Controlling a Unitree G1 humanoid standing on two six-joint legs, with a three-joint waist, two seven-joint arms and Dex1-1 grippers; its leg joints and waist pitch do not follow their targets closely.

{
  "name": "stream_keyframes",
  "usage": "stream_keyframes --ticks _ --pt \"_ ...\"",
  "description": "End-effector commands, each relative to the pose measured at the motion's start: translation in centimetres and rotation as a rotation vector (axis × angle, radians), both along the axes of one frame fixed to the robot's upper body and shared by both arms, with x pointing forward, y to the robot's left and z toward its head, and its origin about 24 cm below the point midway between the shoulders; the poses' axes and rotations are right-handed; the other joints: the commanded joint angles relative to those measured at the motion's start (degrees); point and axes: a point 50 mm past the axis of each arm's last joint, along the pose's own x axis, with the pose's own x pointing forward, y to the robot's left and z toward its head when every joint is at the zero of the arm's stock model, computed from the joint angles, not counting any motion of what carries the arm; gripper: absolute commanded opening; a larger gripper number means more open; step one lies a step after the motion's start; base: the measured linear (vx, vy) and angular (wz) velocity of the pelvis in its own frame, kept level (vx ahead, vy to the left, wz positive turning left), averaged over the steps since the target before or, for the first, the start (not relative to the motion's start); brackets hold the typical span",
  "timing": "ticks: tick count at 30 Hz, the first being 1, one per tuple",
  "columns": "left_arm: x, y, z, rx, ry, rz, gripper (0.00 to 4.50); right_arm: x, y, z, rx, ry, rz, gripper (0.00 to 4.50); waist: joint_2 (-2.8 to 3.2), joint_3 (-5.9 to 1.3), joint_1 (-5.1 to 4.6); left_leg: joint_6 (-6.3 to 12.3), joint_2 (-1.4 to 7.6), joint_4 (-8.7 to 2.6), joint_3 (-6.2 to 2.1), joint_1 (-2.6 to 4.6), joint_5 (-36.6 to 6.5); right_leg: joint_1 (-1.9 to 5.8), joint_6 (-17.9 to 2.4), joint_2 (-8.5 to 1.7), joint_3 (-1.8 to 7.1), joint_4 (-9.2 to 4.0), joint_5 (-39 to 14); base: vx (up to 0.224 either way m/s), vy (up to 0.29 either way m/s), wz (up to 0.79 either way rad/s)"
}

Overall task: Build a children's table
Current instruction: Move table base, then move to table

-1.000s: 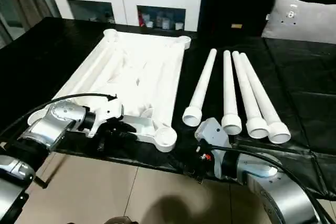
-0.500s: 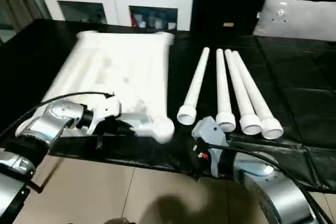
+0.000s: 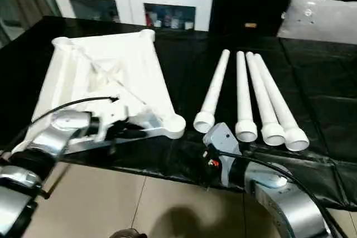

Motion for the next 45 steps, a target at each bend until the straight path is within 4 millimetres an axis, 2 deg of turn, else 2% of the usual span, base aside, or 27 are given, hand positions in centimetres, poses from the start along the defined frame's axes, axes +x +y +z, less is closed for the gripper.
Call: stream_keyframes --ticks 1,6,11,13,14,16,18,20,24,25,27,28,29,30,31,32,33,36,37,38,39,40,41,42,43,44,45 --pt "-0.2 -0.2 0.0 -0.011 -0.033 -0.011 0.76 0.4 -0.2 0.3 0.007 -0.025 -0.034 4.50 -0.56 -3.54 -0.14 3.82 6.66 -3.73 -2.62 1.23 -6.8 1.85 -9.7 -9.49 4.22 -4.31 5.2 0.000 0.000 0.00" --pt "-0.4 -0.5 0.8 -0.122 -0.027 0.028 1.21 0.9 -0.2 1.0 0.118 -0.025 -0.089 4.50 -0.69 -3.41 -0.49 2.65 6.72 -3.89 -2.53 1.28 -8.0 1.75 -9.5 -9.57 4.38 -4.67 0.0 0.000 0.000 0.00" --pt "-0.8 -0.5 2.4 -0.297 -0.038 0.129 1.59 1.2 0.2 1.7 0.167 -0.080 -0.140 4.50 -0.69 -3.41 -0.52 2.41 6.61 -3.82 -2.38 1.28 -7.2 1.44 -10.5 -9.35 4.31 -4.39 0.2 0.000 0.000 0.00" --pt "-1.1 0.1 3.4 -0.401 -0.090 0.288 1.77 2.0 0.1 1.9 0.165 -0.151 -0.265 4.50 -0.54 -3.36 -0.61 2.70 6.38 -3.80 -2.37 1.16 -7.0 1.40 -10.3 -9.09 4.22 -4.50 0.2 0.000 0.000 0.00" --pt "-1.4 0.6 3.8 -0.450 -0.125 0.396 1.81 2.3 0.0 1.9 0.179 -0.164 -0.338 4.50 -0.35 -3.71 -0.69 2.03 6.90 -3.78 -2.54 1.27 -6.9 1.49 -10.7 -9.27 4.17 -3.85 1.6 0.000 0.000 0.00" --pt "-2.2 1.1 3.9 -0.497 -0.122 0.506 2.00 2.4 0.0 1.8 0.200 -0.154 -0.399 4.50 -0.89 -3.27 -1.27 2.71 6.49 -3.95 -2.40 1.06 -7.4 1.35 -11.3 -9.03 4.17 -4.26 0.7 0.000 0.000 0.00" --pt "-3.5 1.4 3.6 -0.535 -0.103 0.622 2.11 2.5 -0.1 1.5 0.203 -0.144 -0.477 4.50 -1.10 -3.08 -1.43 2.98 6.11 -3.91 -2.17 0.86 -6.5 1.39 -10.3 -8.70 4.21 -4.68 -0.5 0.000 0.000 0.00" --pt "-4.7 1.8 3.4 -0.564 -0.122 0.760 2.26 2.5 -0.2 1.1 0.211 -0.096 -0.548 4.50 -0.65 -2.97 -1.56 2.79 6.27 -4.02 -2.35 0.93 -7.3 1.29 -9.9 -8.79 4.22 -4.84 -2.6 0.000 0.000 0.00" --pt "-6.3 2.9 2.6 -0.616 -0.150 1.044 2.52 2.0 0.1 0.7 0.185 -0.062 -0.562 4.50 -1.10 -2.41 -1.85 1.23 6.27 -4.33 -2.37 1.08 -11.5 1.28 -8.0 -8.43 4.47 -5.90 -9.4 0.000 0.000 0.00" --pt "-7.1 2.9 2.3 -0.593 -0.155 1.065 2.67 1.8 0.4 0.7 0.185 -0.077 -0.547 4.50 -1.57 -2.37 -1.73 1.40 6.06 -4.43 -2.47 0.76 -11.2 1.45 -7.1 -8.62 4.55 -5.90 -10.6 0.000 0.000 0.00" --pt "-7.7 2.6 2.1 -0.559 -0.163 1.052 2.75 1.7 0.6 0.7 0.177 -0.095 -0.533 4.50 -1.35 -2.29 -1.80 1.17 5.90 -4.47 -2.41 0.86 -11.5 1.06 -5.5 -8.34 4.68 -6.33 -11.9 0.000 0.000 0.00" --pt "-8.2 2.1 2.2 -0.518 -0.174 1.014 2.87 1.7 0.8 0.5 0.155 -0.114 -0.523 4.50 -2.09 -2.33 -1.75 1.05 6.02 -4.60 -2.44 0.91 -11.6 1.06 -4.9 -8.25 4.64 -6.33 -12.0 0.000 0.000 0.00" --pt "-8.3 1.8 2.4 -0.513 -0.179 1.016 2.94 1.8 0.9 0.2 0.149 -0.107 -0.530 4.50 -2.07 -2.29 -1.71 0.83 6.09 -4.77 -2.54 0.92 -11.4 0.95 -4.6 -8.19 4.64 -6.09 -11.2 0.000 0.000 0.00" --pt "-8.4 1.6 2.5 -0.511 -0.182 1.022 3.00 1.8 1.0 0.0 0.147 -0.100 -0.536 4.50 -1.64 -2.27 -1.67 0.36 6.16 -4.81 -2.59 1.16 -12.2 0.74 -5.0 -8.22 4.66 -5.99 -10.7 0.000 0.000 0.00" --pt "-8.4 1.6 2.9 -0.530 -0.181 1.063 3.07 2.2 1.0 -0.1 0.150 -0.094 -0.561 4.50 -2.29 -2.19 -1.73 0.19 6.26 -4.91 -2.62 1.19 -12.3 0.87 -5.6 -8.29 4.67 -5.76 -9.6 0.000 0.000 0.00" --pt "-8.4 1.6 3.1 -0.539 -0.180 1.081 3.19 2.3 1.0 -0.1 0.151 -0.091 -0.573 4.50 -2.10 -2.15 -1.69 0.00 6.23 -4.92 -2.60 1.22 -12.4 0.78 -6.1 -8.35 4.64 -5.88 -9.3 0.000 0.000 0.00" --pt "-8.5 1.6 3.2 -0.547 -0.176 1.094 3.19 2.4 1.0 0.0 0.153 -0.089 -0.580 4.50 -2.46 -2.11 -1.75 -0.08 6.27 -4.95 -2.62 1.20 -12.5 0.84 -6.2 -8.38 4.62 -5.96 -9.0 0.000 0.000 0.00" --pt "-8.7 1.5 3.2 -0.539 -0.168 1.101 3.46 2.6 1.3 0.3 0.143 -0.114 -0.559 4.50 -2.68 -2.31 -1.75 -0.20 6.19 -5.01 -2.73 1.18 -11.8 1.14 -5.7 -8.22 4.52 -5.55 -5.2 0.000 0.000 0.00" --pt "-8.7 1.5 3.2 -0.538 -0.166 1.100 3.63 2.6 1.3 0.3 0.142 -0.117 -0.557 4.50 -2.51 -2.28 -1.67 4.25 4.57 -5.22 -4.42 -0.25 -15.9 2.72 -5.9 -9.34 1.89 -6.05 -10.5 0.000 0.000 0.00" --pt "-8.8 1.4 3.1 -0.532 -0.160 1.095 3.63 2.7 1.4 0.3 0.137 -0.126 -0.553 4.50 -2.99 -2.16 -1.59 5.69 3.52 -4.82 -4.84 -1.55 -16.0 4.22 -5.7 -10.52 1.18 -6.89 -13.0 -0.004 -0.007 0.26" --pt "-8.7 1.3 2.9 -0.514 -0.156 1.092 3.76 2.8 1.4 0.0 0.127 -0.127 -0.556 4.50 -2.24 -1.67 -1.54 5.10 3.06 -4.04 -4.75 -1.54 -18.6 5.18 -4.5 -11.42 -0.06 -8.89 -24.4 0.021 0.001 0.40" --pt "-8.7 1.2 2.8 -0.505 -0.154 1.091 3.85 2.9 1.4 -0.1 0.122 -0.127 -0.559 4.50 -2.19 -1.44 -1.59 4.40 3.05 -3.32 -4.62 -1.55 -19.6 5.98 -3.8 -12.13 -0.72 -9.92 -29.8 0.021 0.001 0.40" --pt "-8.7 1.2 2.8 -0.490 -0.156 1.088 3.89 2.9 1.5 -0.1 0.118 -0.129 -0.561 4.50 -2.16 -0.79 -1.82 3.61 2.92 -2.46 -4.38 -1.94 -20.6 7.48 -2.2 -12.72 -2.19 -11.75 -38.1 0.053 0.025 0.46" --pt "-8.8 1.0 3.0 -0.495 -0.148 1.080 3.93 2.9 1.7 0.1 0.132 -0.127 -0.553 4.50 -1.69 -0.87 -1.57 3.17 3.21 -2.09 -4.28 -1.24 -21.4 8.01 -1.9 -12.92 -2.81 -12.51 -39.9 0.021 0.043 0.53" --pt "-8.8 0.7 3.0 -0.497 -0.133 1.063 4.09 2.7 1.7 0.6 0.146 -0.179 -0.541 4.50 -0.66 0.22 -3.58 -2.44 6.59 -3.97 -5.42 6.43 -37.3 3.07 -1.5 -7.35 -3.76 -11.15 -36.4 0.021 0.043 0.53" --pt "-8.8 0.7 3.0 -0.495 -0.132 1.058 4.09 2.6 1.8 0.8 0.163 -0.184 -0.523 4.50 -0.16 -0.18 -4.04 -4.26 8.30 -6.68 -7.22 6.63 -44.0 3.81 -1.5 -5.42 -3.24 -7.37 -29.3 0.034 0.046 0.23" --pt "-8.8 0.6 3.0 -0.490 -0.132 1.051 4.19 2.4 2.0 1.1 0.191 -0.192 -0.491 4.50 -0.23 -1.10 -4.64 -4.51 9.81 -10.12 -9.74 7.60 -50.5 3.28 -0.3 -3.13 -1.71 -0.49 -11.7 0.110 0.039 0.01"
